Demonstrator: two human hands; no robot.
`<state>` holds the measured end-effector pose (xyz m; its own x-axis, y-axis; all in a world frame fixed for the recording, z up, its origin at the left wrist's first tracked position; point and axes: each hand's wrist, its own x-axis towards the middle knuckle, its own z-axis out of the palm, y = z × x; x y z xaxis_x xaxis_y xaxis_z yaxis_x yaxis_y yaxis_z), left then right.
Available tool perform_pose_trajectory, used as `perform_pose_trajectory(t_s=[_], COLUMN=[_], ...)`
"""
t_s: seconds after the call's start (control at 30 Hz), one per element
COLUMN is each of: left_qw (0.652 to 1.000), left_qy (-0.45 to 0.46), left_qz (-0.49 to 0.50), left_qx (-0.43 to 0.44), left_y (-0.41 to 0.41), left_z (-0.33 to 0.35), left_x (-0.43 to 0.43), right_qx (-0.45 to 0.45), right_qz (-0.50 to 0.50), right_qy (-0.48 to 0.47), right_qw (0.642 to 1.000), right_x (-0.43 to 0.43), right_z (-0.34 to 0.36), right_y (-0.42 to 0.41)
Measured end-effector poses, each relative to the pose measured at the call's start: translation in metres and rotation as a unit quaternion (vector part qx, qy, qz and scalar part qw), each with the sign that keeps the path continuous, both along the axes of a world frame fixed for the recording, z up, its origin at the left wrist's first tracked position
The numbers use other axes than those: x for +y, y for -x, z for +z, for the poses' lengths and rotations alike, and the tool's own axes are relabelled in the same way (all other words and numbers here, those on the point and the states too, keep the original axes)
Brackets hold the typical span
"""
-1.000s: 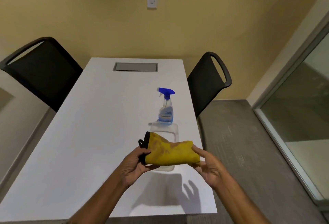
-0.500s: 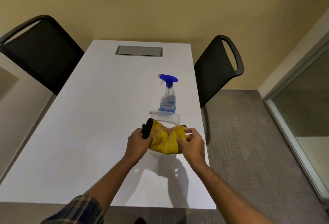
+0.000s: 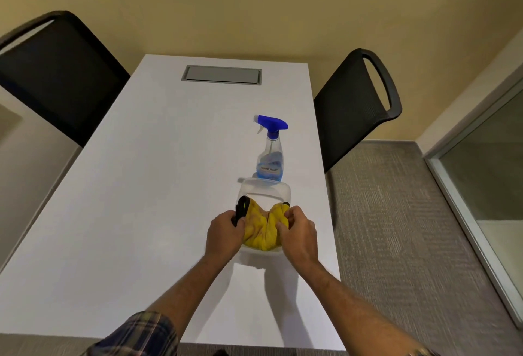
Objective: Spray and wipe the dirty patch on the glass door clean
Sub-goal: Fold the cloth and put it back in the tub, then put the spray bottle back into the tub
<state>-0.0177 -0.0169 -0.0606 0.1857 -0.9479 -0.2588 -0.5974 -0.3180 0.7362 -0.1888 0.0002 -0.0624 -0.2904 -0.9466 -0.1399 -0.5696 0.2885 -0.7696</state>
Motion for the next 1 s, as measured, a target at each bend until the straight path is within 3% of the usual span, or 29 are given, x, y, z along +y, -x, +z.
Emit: perform_pose_trajectory(t_s=[0.23, 0.4, 0.63, 0.73, 0.87, 1.0], left_qw=[0.999, 0.998, 0.995, 0.99, 0.989, 0.991], left_qy=[0.029, 0.043, 0.087, 0.132, 0.146, 0.109], left_qz=[0.0, -0.015, -0.011, 0.001, -0.016, -0.063], left_qx=[-0.016, -0.042, -0.057, -0.056, -0.011, 0.04], left_y=[0.003, 0.003, 0.008, 0.013, 0.021, 0.032], left_z=[-0.016, -0.028, -0.026, -0.013, 0.001, 0.004], left_x=[-0.005, -0.006, -0.012, -0.028, -0.063, -0.105], right_qx=[0.094, 0.229, 0.309, 0.253, 0.052, -0.064], right_qz=[0.037, 0.087, 0.135, 0.076, -0.038, -0.045], right_qy=[0.0, 0.058, 0.093, 0.116, 0.126, 0.096], right_qw=[0.995, 0.968, 0.937, 0.957, 0.99, 0.992], right_x=[-0.014, -0.015, -0.024, -0.037, -0.08, -0.133], right_z=[-0.021, -0.039, -0.054, -0.045, -0.018, -0.004], right_y=[-0.011, -0.012, -0.002, 0.002, 0.004, 0.005])
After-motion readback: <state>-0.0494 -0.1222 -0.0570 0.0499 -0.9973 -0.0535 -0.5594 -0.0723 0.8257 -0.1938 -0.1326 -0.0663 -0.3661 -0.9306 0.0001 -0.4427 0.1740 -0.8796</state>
